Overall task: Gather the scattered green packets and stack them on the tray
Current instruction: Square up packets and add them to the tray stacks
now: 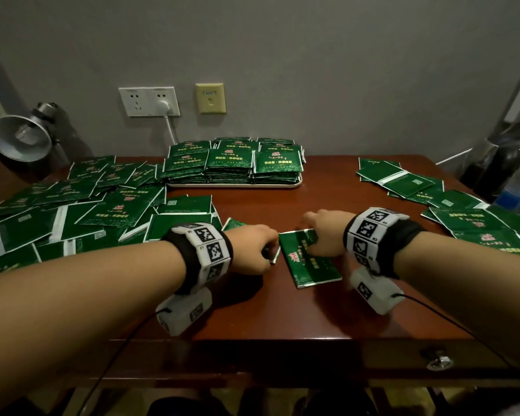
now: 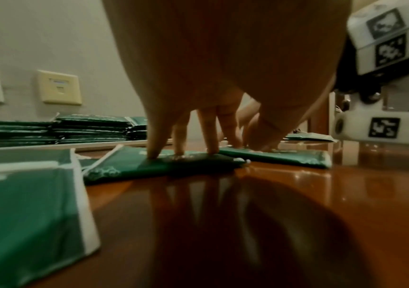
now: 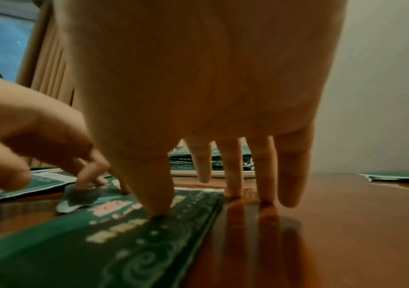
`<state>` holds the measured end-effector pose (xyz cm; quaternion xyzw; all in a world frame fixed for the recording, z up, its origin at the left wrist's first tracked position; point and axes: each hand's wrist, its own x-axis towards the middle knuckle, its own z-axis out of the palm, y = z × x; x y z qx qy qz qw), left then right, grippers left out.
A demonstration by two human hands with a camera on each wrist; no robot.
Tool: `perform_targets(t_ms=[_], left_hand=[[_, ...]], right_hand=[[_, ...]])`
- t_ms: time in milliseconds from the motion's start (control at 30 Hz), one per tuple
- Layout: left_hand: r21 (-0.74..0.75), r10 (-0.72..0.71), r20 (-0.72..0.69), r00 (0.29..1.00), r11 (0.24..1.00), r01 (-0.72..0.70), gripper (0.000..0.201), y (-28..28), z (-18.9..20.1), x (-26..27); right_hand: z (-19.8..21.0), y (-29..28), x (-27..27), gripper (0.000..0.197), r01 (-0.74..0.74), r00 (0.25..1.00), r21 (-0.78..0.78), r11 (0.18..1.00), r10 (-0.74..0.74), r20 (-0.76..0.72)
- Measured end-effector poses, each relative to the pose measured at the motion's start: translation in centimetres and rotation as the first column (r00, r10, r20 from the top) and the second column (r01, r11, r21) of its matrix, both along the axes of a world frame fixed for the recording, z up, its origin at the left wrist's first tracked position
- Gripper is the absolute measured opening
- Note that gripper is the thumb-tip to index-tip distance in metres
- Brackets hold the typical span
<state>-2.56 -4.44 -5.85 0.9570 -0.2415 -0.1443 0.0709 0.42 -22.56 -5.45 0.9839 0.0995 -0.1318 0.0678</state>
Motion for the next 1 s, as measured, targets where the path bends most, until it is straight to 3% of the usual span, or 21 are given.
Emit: perform_targets(t_ms=[100,167,233,300,367,533,667,733,833,900,1000], left_hand=[[-0.166,0.091,-0.036,0.995,0.981,-0.096,0.021,0.8,0.5,-0.1],[-0.194,0.145,0.012,0.989,0.971,-0.14,0.02,1.2,0.4,0.0],[-0.127,0.206,0.15,0.967,0.974,-0.187,0.013,1.5,-0.2,0.0],[0.022,0.291,0.207,0.934,0.953,-0.302,0.035,1.6,-1.1,-0.2],[0.134,0.35,0.15,0.925,0.919,-0.37,0.052,1.3,-1.7,-0.4],[0.125,0.271,0.101,0.957,0.951,-0.283,0.042,1.0,-1.9,-0.2],[-0.045,0.209,0.082,0.974,0.978,-0.206,0.027,1.6,-1.6,0.1],[-0.035,0.285,0.155,0.946,0.958,-0.283,0.043,1.8,-1.9,0.0],[0.13,0.43,0.197,0.881,0.879,-0.458,0.082,1.8,-2.5,-0.2],[0.138,0.49,0.129,0.862,0.852,-0.505,0.087,1.7,-2.5,0.0],[0.107,0.535,0.027,0.844,0.838,-0.535,0.077,1.7,-1.9,0.3]], right_hand=[[0.1,0.0,-0.4,0.049,-0.024,0.999,-0.077,0.997,0.026,0.031],[0.2,-0.1,-0.8,0.053,0.027,0.999,-0.151,0.988,-0.02,0.047],[0.4,-0.1,-1.0,0.053,0.058,0.998,-0.187,0.981,-0.054,0.023],[0.6,-0.2,-1.0,0.048,0.066,0.998,-0.191,0.979,-0.067,0.002],[0.7,-0.4,-0.8,0.044,0.054,0.998,-0.152,0.987,-0.05,0.027],[-0.1,-0.6,-0.7,0.061,-0.116,0.993,-0.037,0.993,0.117,0.024],[-0.6,-0.4,-0.7,0.064,-0.215,0.976,-0.012,0.976,0.215,-0.046],[-0.5,-0.5,-0.6,0.056,-0.218,0.976,0.01,0.976,0.218,-0.013],[-0.4,-0.4,-0.7,0.053,-0.211,0.978,-0.039,0.977,0.211,0.004],[-0.5,-0.4,-0.9,0.053,-0.187,0.982,-0.03,0.982,0.187,0.004],[-0.4,-0.1,-1.1,0.054,-0.166,0.986,0.01,0.986,0.166,-0.015]])
